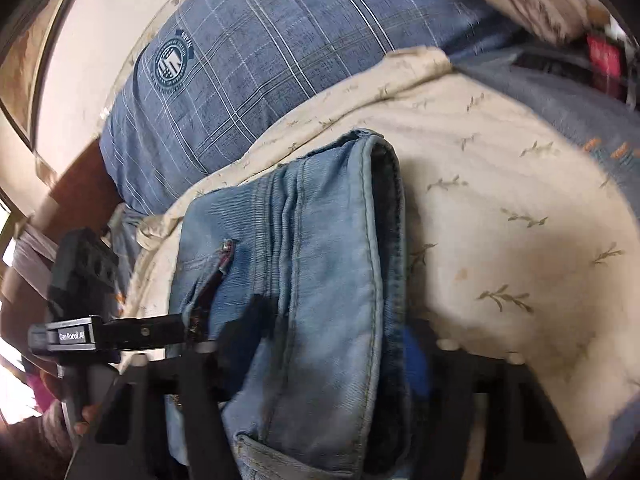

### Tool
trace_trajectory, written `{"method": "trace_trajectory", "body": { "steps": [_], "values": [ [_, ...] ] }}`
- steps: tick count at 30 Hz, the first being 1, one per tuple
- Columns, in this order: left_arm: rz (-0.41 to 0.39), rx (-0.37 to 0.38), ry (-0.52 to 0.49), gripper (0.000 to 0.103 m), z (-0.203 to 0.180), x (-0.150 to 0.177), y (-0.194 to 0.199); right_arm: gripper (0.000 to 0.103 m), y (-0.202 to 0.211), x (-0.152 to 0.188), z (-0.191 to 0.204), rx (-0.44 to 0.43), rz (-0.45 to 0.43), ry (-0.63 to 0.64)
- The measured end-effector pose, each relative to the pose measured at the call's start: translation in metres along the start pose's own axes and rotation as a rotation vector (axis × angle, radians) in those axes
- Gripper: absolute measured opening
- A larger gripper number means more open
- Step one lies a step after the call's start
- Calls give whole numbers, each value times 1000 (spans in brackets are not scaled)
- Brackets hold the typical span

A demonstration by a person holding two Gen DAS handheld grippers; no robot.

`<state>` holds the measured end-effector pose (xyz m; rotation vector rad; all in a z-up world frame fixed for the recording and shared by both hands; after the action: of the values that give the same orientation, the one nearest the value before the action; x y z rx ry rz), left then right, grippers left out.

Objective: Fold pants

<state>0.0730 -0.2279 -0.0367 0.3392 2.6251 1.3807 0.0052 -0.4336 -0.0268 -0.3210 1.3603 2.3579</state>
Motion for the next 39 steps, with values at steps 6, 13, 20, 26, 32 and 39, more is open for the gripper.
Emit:
{"method": "trace_trajectory", "body": {
  "steps": [6, 13, 20, 26, 32, 39],
  "values": [
    [-22, 76, 17, 48, 15, 11, 29, 33, 14, -3, 41, 20, -13, 65],
    [-164, 68, 99, 48, 64, 22, 97, 31, -9, -26, 114, -40, 9, 178],
    [-356, -42, 156, 47, 106, 27, 177, 29, -47, -50, 199, -66, -18, 330],
    [-449, -163, 176, 48, 128, 9, 217, 26, -77, -73, 250, -19, -65, 433],
    [-399, -261, 210, 60, 172, -20, 192, 25, -139, -89, 239, 139, 10, 465],
    [-342, -330, 292, 93, 228, -29, 152, 35, -185, -86, 203, 166, 113, 387]
  ]
}}
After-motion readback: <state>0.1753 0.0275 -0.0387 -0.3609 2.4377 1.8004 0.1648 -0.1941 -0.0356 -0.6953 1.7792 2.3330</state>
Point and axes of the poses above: each gripper's, at about its wrist camera, not at the fingertips, and y roughly against the way its jaws point, z to its left, x to its underside, the point moved 2 cm from there along -y, roughly the way its jaws point, and after that the axes turned 14 degrees about z, right-handed, at the moved point
